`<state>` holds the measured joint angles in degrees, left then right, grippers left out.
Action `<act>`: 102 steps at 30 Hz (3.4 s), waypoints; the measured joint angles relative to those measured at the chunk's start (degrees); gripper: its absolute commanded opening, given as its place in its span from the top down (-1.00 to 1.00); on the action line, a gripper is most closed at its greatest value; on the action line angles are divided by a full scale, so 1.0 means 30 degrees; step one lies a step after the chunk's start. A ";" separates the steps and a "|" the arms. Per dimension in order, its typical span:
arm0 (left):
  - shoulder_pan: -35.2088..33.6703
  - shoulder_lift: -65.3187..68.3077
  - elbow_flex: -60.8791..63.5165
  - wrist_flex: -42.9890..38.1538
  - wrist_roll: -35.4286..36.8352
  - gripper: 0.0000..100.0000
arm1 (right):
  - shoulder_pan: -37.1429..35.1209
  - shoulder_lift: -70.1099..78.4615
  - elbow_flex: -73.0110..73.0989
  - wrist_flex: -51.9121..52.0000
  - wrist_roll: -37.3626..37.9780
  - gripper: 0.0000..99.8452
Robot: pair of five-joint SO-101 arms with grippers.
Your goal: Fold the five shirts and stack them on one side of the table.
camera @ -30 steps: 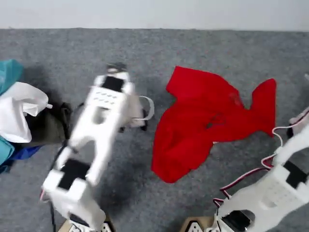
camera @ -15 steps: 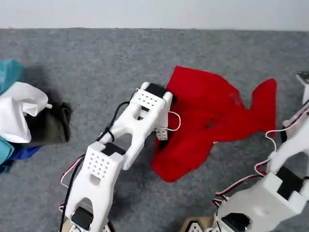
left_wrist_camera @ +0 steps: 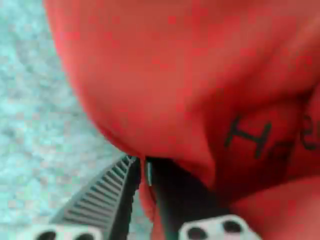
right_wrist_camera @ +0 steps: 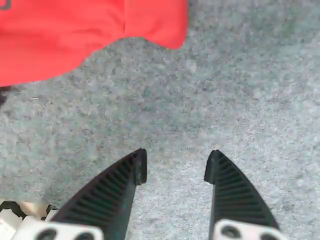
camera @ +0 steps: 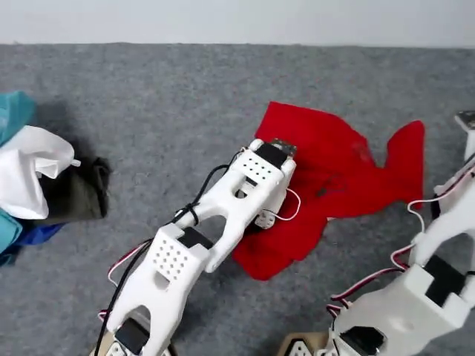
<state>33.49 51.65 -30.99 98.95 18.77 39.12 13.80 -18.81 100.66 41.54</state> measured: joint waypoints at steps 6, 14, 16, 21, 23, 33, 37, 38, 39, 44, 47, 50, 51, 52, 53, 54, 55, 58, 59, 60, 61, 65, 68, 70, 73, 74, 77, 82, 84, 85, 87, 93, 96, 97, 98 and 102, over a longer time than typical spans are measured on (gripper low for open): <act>-0.2139 -0.0586 0.0176 0.0000 -0.3136 0.98 | 0.0000 0.0000 0.0000 0.0000 0.0000 0.59; -0.9993 -0.1729 -0.2520 -0.0147 -0.5597 0.97 | 0.0000 0.0000 0.1026 0.0000 0.0000 0.59; -1.1810 -0.1729 -0.4308 -0.0645 -0.5685 0.97 | 0.0000 0.0000 0.1846 0.0000 -0.0029 0.59; -1.4271 -0.1524 -0.8381 -0.1055 -0.5626 0.72 | -0.0381 -0.0029 0.3927 0.0000 -0.0029 0.59; -1.4330 -0.1143 -0.9407 -0.0469 -0.4864 0.57 | -0.0908 -0.0029 0.4220 0.0000 -0.0029 0.59; -1.4740 -0.0938 -1.0696 0.0000 -0.0733 0.60 | -0.4044 -0.1495 0.4249 -0.0029 -0.0029 0.58; -1.4681 -0.1524 -1.0432 0.0000 -0.0674 0.61 | -0.6183 -0.1553 0.4249 -0.1465 -0.0117 0.58; -1.4681 -0.2022 -0.9963 0.0000 -0.0674 0.61 | -0.6535 -0.1553 0.4249 -0.2110 -0.0117 0.58; -1.4564 -0.2637 -0.9289 0.0000 -0.0674 0.61 | -0.6886 -0.1553 0.4249 -0.2784 -0.0117 0.58; -1.3187 -0.6945 -0.3722 0.0000 -0.2491 0.61 | -0.8440 -0.0908 0.4249 -0.5656 -0.0117 0.58; -1.2337 -1.0110 0.0586 0.0000 -0.3429 0.61 | -0.8703 0.0498 0.4249 -0.6505 -0.0117 0.59; -1.1516 -1.2777 0.4689 0.0000 -0.4425 0.61 | -0.8762 0.2256 0.4044 -0.6711 -0.0117 0.59; -1.1253 -1.3480 0.5978 0.0000 -0.4659 0.61 | -0.8791 0.2872 0.3897 -0.6799 -0.0117 0.59; -1.0989 -1.4037 0.7121 0.0000 -0.4806 0.61 | -0.8791 0.3429 0.3692 -0.6828 -0.0117 0.60; -1.0784 -1.4447 0.8205 0.0000 -0.4894 0.61 | -0.8791 0.4044 0.3487 -0.6828 -0.0117 0.63; -1.0608 -1.4681 0.9084 0.0000 -0.4952 0.61 | -0.8791 0.4689 0.3223 -0.6828 -0.0117 0.69; -1.0432 -1.4769 0.9758 0.0000 -0.5011 0.61 | -0.8791 0.5275 0.2989 -0.6828 -0.0117 0.76; -0.9582 -1.4799 1.0784 0.0000 -0.5040 0.61 | -0.8791 0.6593 0.2081 -0.6828 -0.0117 0.96; -0.9231 -1.4799 1.0872 0.0000 -0.5040 0.61 | -0.8762 0.6916 0.1700 -0.6828 -0.0117 0.99; -0.8850 -1.4828 1.0901 0.0000 -0.5040 0.61 | -0.8762 0.7062 0.1436 -0.6828 -0.0117 0.97; -0.8410 -1.4886 1.0901 0.0000 -0.5040 0.61 | -0.8733 0.7150 0.1231 -0.6828 -0.0117 0.97; -0.6564 -1.4857 1.1018 0.0000 -0.5040 0.61 | -0.8527 0.7209 0.1026 -0.6799 -0.0117 0.98; -0.4952 -1.4007 1.1018 0.0000 -0.5040 0.61 | -0.8029 0.7209 0.1026 -0.6447 -0.0117 0.98; -0.3927 -1.2777 1.1018 0.0000 -0.5040 0.61 | -0.7619 0.7238 0.1026 -0.6066 -0.0117 0.98; -0.2696 -1.0520 1.1018 -0.0322 -0.4864 0.60 | -0.7062 0.7238 0.1026 -0.5656 -0.0147 0.98; -0.2432 -0.9846 1.0989 -0.0498 -0.4366 0.60 | -0.6916 0.7238 0.1026 -0.5568 -0.0147 0.98; -0.2081 -0.7912 0.9817 -0.0527 -0.3282 0.61 | -0.6711 0.7092 0.1026 -0.5480 -0.0029 0.98; -0.1348 -0.5597 0.7209 -0.0088 -0.3048 0.61 | -0.6681 0.6681 0.1026 -0.5480 0.1172 0.98; -0.1114 -0.5099 0.7004 -0.0088 -0.3048 0.61 | -0.6681 0.6681 0.1026 -0.5480 0.1319 0.98; -0.0938 -0.4835 0.6916 -0.0088 -0.3048 0.64 | -0.6681 0.6681 0.1026 -0.5480 0.1348 0.98; -0.0615 -0.4249 0.6799 -0.0088 -0.3048 0.73 | -0.6652 0.6681 0.1026 -0.5480 0.1407 0.98; -0.0147 -0.3399 0.6183 0.0000 -0.4190 0.97 | -0.6564 0.6681 0.1026 -0.5480 0.1407 0.98; -0.0147 -0.3311 0.6183 0.0029 -0.5714 0.98 | -0.6564 0.6681 0.1026 -0.5480 0.1407 0.98; -0.0147 -0.3311 0.6183 0.0029 -0.5949 0.98 | -0.6564 0.6681 0.1026 -0.5480 0.1524 0.98; -0.0147 -0.3311 0.6183 0.0059 -0.6095 0.98 | -0.6564 0.6681 0.1026 -0.5304 0.1700 0.98; -0.0440 -0.4103 0.6447 0.0059 -0.6330 0.98 | -0.6564 0.6212 0.1026 -0.3516 0.3077 0.98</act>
<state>32.18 39.34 -11.65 99.12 -0.22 19.43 32.44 -15.74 90.11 50.77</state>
